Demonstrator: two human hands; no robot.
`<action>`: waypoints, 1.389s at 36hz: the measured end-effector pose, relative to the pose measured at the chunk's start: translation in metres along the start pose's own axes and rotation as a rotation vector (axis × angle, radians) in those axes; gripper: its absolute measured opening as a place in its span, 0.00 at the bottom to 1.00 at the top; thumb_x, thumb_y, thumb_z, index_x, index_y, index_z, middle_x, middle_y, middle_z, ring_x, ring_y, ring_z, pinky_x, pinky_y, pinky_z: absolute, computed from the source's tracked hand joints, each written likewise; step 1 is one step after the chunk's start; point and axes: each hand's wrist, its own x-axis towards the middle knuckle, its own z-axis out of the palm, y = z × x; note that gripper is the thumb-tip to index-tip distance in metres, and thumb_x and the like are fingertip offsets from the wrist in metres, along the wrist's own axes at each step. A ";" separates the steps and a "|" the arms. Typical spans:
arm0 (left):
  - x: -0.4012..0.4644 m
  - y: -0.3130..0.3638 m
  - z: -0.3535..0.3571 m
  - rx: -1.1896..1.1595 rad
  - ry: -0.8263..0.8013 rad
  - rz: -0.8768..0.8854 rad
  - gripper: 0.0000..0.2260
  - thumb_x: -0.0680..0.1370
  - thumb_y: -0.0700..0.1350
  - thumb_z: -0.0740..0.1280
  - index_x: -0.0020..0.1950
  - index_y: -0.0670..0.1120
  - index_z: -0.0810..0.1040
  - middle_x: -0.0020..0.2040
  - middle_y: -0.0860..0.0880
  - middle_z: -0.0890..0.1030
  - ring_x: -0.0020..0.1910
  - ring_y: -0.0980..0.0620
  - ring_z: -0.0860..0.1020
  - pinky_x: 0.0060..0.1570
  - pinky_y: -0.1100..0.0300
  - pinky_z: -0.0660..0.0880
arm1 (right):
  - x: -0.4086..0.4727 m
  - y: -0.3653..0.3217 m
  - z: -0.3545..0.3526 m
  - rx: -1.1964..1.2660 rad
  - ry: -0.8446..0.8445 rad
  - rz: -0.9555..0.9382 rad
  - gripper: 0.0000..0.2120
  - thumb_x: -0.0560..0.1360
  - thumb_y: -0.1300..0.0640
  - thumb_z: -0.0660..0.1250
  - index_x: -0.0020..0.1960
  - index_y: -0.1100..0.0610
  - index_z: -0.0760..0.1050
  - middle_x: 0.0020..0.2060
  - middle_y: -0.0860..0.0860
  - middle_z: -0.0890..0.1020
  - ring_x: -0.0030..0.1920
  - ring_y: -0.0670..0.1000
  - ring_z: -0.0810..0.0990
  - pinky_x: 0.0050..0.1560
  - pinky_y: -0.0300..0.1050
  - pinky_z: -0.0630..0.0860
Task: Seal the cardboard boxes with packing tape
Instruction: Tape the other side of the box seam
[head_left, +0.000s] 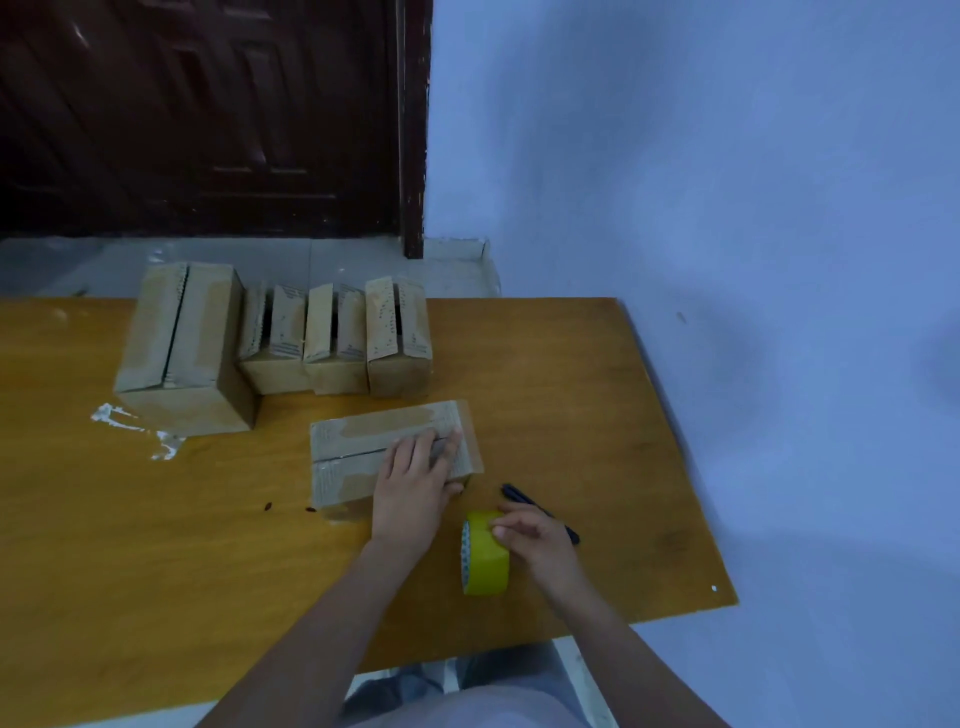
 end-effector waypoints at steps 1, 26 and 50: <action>0.000 -0.002 -0.002 -0.015 -0.002 0.018 0.35 0.61 0.53 0.80 0.66 0.47 0.76 0.54 0.43 0.78 0.56 0.44 0.69 0.55 0.46 0.76 | 0.001 -0.001 -0.002 0.015 0.013 0.004 0.09 0.72 0.60 0.72 0.38 0.48 0.83 0.54 0.43 0.77 0.62 0.50 0.75 0.64 0.56 0.71; 0.084 0.010 -0.019 -0.044 -0.359 -0.212 0.16 0.75 0.55 0.62 0.57 0.48 0.68 0.57 0.49 0.70 0.58 0.47 0.65 0.57 0.54 0.63 | 0.006 -0.011 -0.016 0.186 0.079 0.016 0.15 0.70 0.69 0.70 0.31 0.51 0.82 0.52 0.49 0.78 0.60 0.54 0.75 0.45 0.38 0.75; 0.081 0.002 -0.010 -0.072 -0.389 -0.093 0.19 0.78 0.63 0.56 0.49 0.52 0.80 0.52 0.51 0.67 0.58 0.48 0.64 0.55 0.52 0.60 | 0.008 -0.018 -0.013 0.155 0.064 0.073 0.07 0.71 0.68 0.69 0.38 0.58 0.80 0.58 0.51 0.75 0.58 0.49 0.75 0.46 0.36 0.75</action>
